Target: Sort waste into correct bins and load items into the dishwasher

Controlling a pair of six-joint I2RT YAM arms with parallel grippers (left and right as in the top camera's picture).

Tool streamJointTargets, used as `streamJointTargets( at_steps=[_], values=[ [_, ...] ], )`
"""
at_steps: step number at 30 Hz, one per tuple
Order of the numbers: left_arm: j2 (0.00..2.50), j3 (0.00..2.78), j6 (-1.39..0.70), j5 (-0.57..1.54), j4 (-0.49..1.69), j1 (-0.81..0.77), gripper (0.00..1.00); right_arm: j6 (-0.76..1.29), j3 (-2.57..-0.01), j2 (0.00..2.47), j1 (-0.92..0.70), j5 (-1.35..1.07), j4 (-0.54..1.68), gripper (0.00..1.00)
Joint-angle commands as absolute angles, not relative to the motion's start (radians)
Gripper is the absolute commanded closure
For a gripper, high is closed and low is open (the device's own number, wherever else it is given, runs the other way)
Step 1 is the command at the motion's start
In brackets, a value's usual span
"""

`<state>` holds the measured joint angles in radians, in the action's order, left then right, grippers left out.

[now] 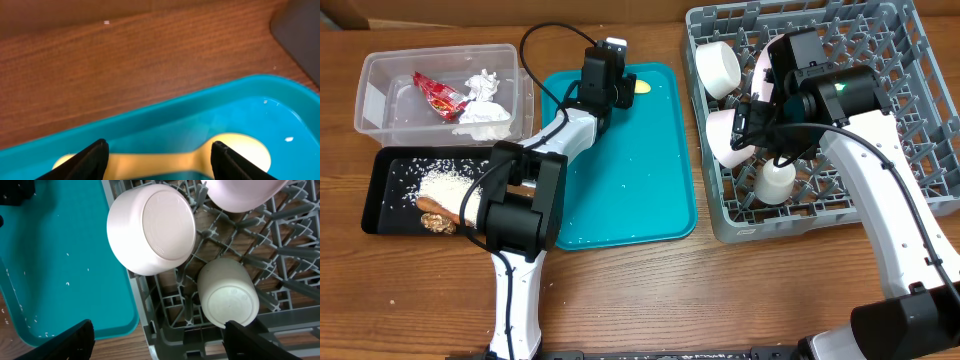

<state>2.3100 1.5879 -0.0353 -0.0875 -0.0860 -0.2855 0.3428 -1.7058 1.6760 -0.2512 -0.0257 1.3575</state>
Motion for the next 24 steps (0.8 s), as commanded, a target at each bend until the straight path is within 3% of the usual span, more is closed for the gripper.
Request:
streamJointTargets(
  at_steps=[1,14,24],
  values=[
    [2.349,1.592,-0.049,-0.099,-0.117,-0.279,0.32,0.341,-1.727,1.669,-0.258,-0.028,1.354,0.15],
    [2.384,1.592,-0.049,-0.076,-0.078,-0.279,0.32,0.341,-1.727,1.669,-0.258,-0.028,1.362,0.15],
    [2.332,1.621,-0.049,-0.006,0.395,-0.282,0.35,0.341,-1.727,1.669,-0.258,-0.028,1.359,0.15]
  ],
)
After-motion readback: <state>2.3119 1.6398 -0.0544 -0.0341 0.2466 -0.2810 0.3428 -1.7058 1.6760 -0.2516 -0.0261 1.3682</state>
